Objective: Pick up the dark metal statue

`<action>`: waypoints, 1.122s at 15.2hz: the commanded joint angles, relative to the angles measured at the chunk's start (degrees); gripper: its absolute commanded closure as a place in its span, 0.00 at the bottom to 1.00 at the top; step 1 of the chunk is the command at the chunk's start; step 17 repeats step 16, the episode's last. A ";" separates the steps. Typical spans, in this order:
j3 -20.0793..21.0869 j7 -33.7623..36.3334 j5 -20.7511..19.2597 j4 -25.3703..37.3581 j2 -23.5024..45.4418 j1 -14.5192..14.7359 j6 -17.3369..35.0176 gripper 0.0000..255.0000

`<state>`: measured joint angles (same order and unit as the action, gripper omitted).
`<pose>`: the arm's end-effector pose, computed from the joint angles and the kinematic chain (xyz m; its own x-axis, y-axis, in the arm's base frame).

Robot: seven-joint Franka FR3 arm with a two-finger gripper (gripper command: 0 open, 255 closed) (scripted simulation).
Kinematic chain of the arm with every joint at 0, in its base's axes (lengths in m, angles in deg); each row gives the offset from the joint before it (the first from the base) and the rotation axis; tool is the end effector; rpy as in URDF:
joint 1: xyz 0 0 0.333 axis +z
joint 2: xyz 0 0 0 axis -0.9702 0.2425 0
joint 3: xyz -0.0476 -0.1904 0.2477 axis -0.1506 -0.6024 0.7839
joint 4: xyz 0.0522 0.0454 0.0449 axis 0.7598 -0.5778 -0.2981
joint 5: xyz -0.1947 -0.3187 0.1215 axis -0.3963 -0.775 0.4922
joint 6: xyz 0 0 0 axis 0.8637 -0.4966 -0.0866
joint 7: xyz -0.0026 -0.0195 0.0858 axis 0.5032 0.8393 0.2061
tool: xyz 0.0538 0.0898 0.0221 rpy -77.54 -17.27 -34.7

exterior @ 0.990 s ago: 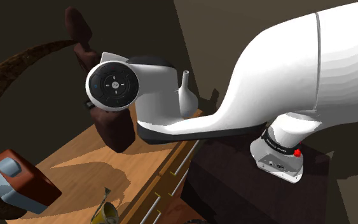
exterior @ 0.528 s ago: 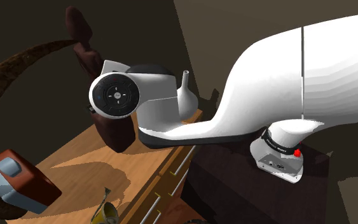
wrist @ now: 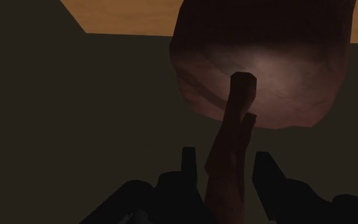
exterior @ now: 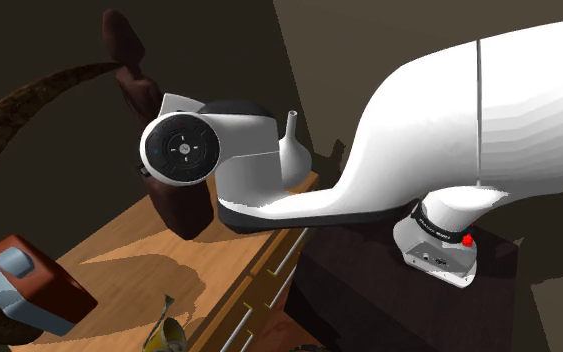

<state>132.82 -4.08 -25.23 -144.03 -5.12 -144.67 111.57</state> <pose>0.4525 0.4069 0.3424 0.6737 0.0319 0.7383 -0.1973 -0.9551 0.2213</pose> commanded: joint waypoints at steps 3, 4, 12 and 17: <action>-1.83 -1.00 -0.48 0.59 1.38 1.31 -1.68 1.00; -2.35 -1.30 -0.62 0.78 1.77 1.69 -2.18 1.00; -6.37 -3.71 -1.61 2.68 4.66 4.65 -6.28 1.00; -7.41 -4.36 -1.84 3.31 5.37 5.40 -7.42 1.00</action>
